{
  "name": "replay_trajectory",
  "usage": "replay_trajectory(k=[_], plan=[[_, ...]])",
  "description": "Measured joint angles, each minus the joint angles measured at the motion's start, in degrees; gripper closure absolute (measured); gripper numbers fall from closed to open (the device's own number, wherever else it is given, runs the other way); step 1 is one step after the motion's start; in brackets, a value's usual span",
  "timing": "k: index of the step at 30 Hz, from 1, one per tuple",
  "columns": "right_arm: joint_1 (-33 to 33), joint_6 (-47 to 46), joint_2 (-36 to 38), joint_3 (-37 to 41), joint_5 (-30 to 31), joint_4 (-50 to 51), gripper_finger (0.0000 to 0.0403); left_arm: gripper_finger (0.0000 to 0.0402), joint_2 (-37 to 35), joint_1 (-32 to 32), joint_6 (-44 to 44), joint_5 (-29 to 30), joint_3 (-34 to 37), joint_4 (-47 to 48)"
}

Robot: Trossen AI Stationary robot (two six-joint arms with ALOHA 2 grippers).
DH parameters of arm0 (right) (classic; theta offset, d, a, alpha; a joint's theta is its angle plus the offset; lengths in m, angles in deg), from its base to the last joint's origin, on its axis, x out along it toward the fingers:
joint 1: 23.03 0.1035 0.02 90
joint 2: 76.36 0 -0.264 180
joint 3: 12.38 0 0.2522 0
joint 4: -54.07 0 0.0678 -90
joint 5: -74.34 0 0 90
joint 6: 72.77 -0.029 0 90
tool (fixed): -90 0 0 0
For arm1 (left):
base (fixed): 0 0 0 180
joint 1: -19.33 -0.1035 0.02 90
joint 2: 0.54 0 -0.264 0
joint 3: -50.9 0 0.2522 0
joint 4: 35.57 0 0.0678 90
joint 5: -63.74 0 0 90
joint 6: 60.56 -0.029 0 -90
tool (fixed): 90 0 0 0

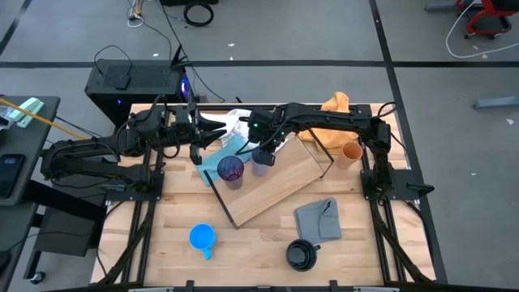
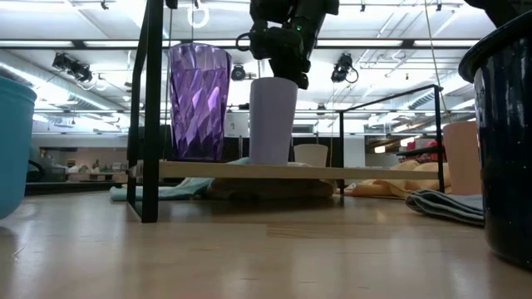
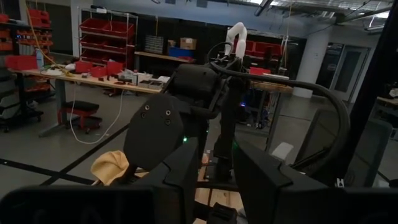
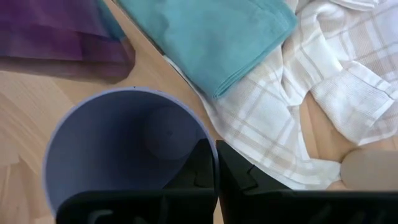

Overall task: Stack small to large cups/mugs on shelf
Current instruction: Put the light purple cup on the shelf

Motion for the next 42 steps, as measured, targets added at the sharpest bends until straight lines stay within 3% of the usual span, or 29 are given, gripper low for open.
replay_trajectory(k=[9, 20, 42], plan=[[-0.7, 1.0, 0.0, 0.0, 0.0, 0.0, 0.0397, 0.0294, 0.0, 0.0, 0.0, 0.0, 0.0, 0.0], [-0.7, 1.0, 0.0, 0.0, 0.0, 0.0, 0.0336, 0.0294, 0.0, 0.0, 0.0, 0.0, 0.0, 0.0], [-0.6, 1.1, 0.0, -0.1, -2.6, -2.3, 0.033, 0.0294, 0.0, 0.0, 0.0, 0.0, 0.0, 0.0]])
